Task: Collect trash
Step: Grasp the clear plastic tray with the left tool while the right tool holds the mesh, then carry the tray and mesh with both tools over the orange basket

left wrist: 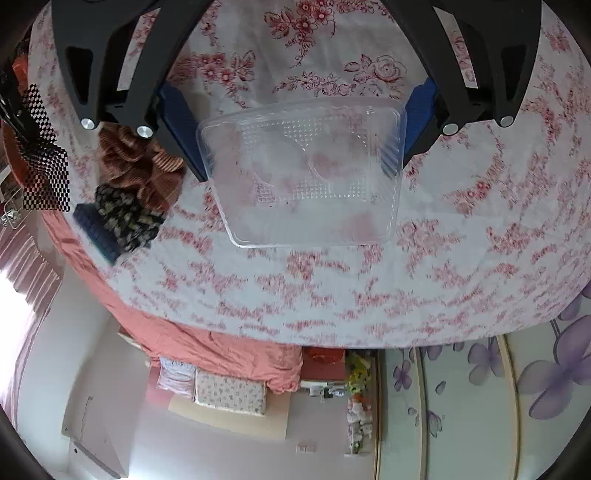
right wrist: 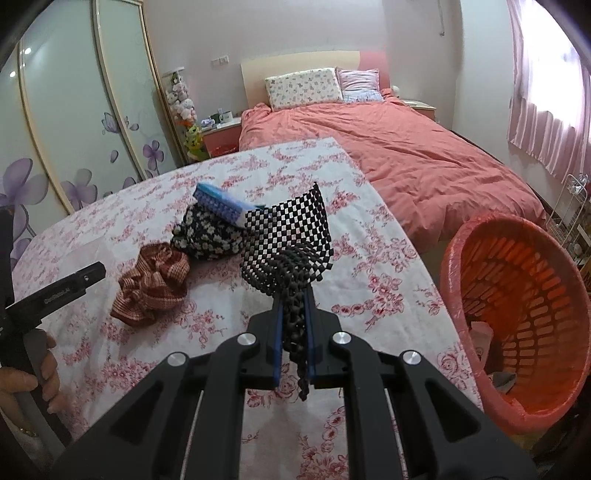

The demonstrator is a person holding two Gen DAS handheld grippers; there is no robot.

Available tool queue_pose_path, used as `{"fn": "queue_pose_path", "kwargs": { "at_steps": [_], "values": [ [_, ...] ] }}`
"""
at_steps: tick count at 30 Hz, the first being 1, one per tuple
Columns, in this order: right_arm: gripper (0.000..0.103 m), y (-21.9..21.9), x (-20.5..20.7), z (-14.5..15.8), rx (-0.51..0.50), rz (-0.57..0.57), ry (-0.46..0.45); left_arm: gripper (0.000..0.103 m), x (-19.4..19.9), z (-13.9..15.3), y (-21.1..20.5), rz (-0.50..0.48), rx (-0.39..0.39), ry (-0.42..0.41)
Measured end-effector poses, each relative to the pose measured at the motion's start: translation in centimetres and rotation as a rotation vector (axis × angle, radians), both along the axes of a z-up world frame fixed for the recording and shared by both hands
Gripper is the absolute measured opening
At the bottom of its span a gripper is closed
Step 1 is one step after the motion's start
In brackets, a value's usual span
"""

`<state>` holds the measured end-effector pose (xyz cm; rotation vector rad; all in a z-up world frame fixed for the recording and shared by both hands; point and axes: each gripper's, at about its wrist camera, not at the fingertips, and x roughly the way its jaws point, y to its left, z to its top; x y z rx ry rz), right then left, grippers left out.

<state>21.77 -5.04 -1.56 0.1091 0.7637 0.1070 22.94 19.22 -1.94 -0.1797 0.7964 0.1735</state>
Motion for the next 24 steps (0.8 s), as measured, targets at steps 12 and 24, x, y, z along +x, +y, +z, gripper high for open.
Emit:
{"fn": "queue_pose_path", "kwargs": {
  "at_steps": [12, 24],
  "values": [
    [0.011, -1.8, -2.2, 3.9, 0.041, -0.027, -0.106, 0.091, -1.7, 4.4, -3.4, -0.079, -0.003, -0.106],
    [0.011, -5.4, -5.4, 8.1, 0.052, -0.112, -0.282, 0.091, -3.2, 7.5, -9.5, -0.238, -0.030, -0.184]
  ]
}}
